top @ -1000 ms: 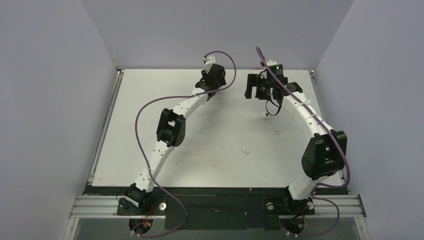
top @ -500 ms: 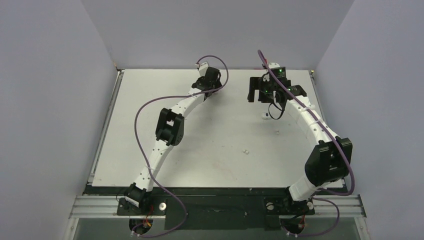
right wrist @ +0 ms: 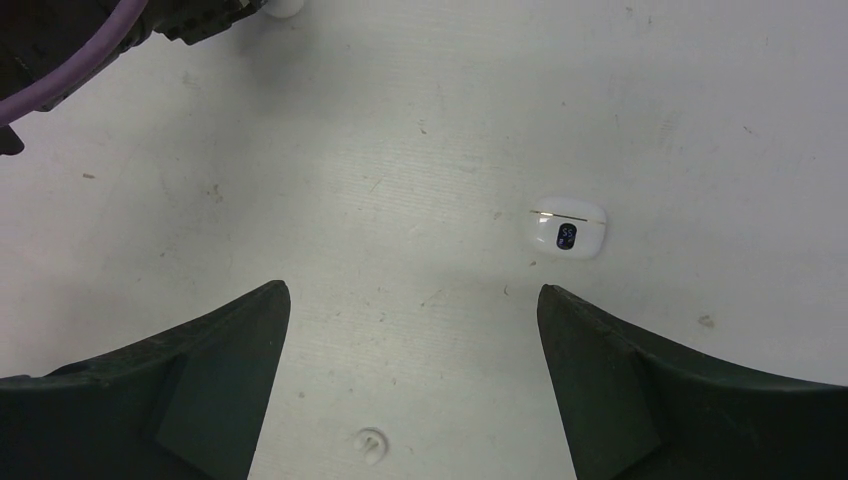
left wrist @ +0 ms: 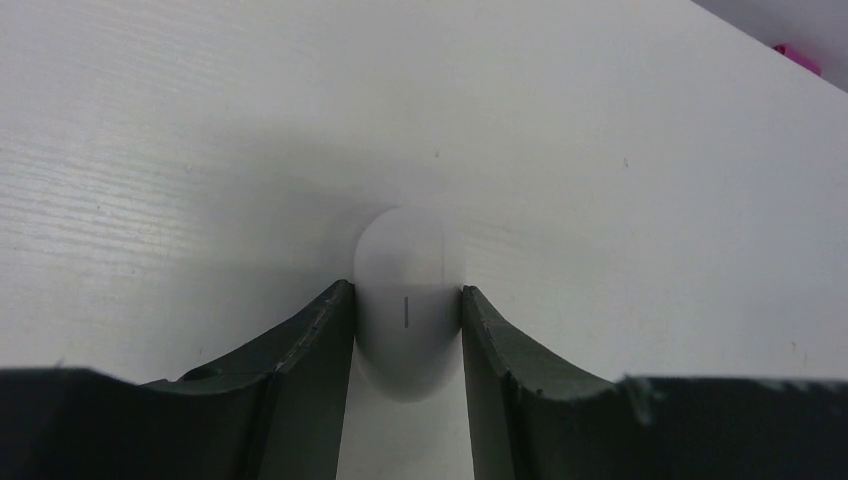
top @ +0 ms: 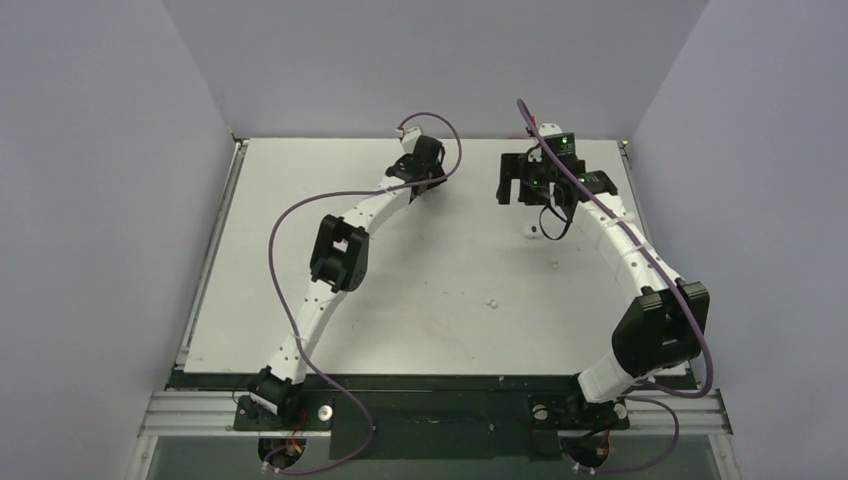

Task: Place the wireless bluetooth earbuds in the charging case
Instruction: Move the charging case to the center of the board, then pick up the charging case at the center of the board.

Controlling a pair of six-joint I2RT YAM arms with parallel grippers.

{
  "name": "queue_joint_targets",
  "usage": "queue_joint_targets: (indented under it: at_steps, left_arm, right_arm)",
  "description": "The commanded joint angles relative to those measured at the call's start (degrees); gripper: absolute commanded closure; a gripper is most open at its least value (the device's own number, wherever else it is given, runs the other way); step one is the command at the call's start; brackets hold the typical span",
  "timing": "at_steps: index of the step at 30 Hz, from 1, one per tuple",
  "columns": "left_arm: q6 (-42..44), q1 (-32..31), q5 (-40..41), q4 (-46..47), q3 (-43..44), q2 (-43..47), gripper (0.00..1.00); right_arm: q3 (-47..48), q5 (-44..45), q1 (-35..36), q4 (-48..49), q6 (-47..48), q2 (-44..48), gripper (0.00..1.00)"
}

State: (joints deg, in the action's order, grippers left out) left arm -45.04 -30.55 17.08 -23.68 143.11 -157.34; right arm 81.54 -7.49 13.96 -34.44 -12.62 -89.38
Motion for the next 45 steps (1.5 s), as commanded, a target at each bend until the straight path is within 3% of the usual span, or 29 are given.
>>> queue_joint_targets:
  at_steps: [1,7,12,18,22,25,32,35,39,42,45]
  left_arm:
    - [2.9,-0.4,-3.3,-5.1,-5.2,5.3,0.98]
    - [7.4,-0.6,-14.6,-5.6,-17.6,15.2,1.00]
    - [10.2,-0.7,-16.9,-14.3,-33.4,25.9,1.00]
    - [12.2,-0.8,-23.4,-12.4,-52.8,37.7,1.00]
    - [10.1,-1.5,-25.9,-10.7,-61.2,45.0,0.88]
    - [8.1,-1.5,-27.8,-8.7,-66.7,50.3,0.72]
    - [9.0,-0.2,-29.7,-13.5,-66.1,59.9,0.60]
    - [9.9,3.4,-30.9,-14.8,-68.6,66.4,0.59]
    - [8.3,14.3,-34.2,-13.1,-78.0,78.4,0.58]
    - [11.4,22.0,-35.5,-9.8,-85.7,90.8,0.54]
    - [12.4,24.3,-34.4,-8.1,-90.6,100.0,0.54]
  right_arm:
    - [0.8,0.2,0.4,0.6,0.4,3.9,0.10]
    - [-0.4,0.5,0.3,-0.4,-1.0,6.4,0.10]
    - [-3.8,0.3,0.6,-0.3,-2.1,10.4,0.10]
    - [-8.6,-0.2,3.8,-0.2,-3.2,13.8,0.10]
    - [-12.6,-0.7,5.2,1.2,-4.8,17.2,0.08]
    - [-15.9,-1.3,6.1,2.3,-6.2,19.7,0.06]
    - [-21.3,-0.7,13.7,7.2,-9.9,19.9,0.04]
    - [-22.2,2.1,18.2,10.6,-12.0,17.5,0.04]
    - [-19.4,9.0,28.5,12.5,-16.2,10.5,0.04]
    - [-14.1,14.0,33.8,11.9,-19.5,2.0,0.04]
    - [-7.8,17.3,38.7,9.3,-21.0,-4.8,0.04]
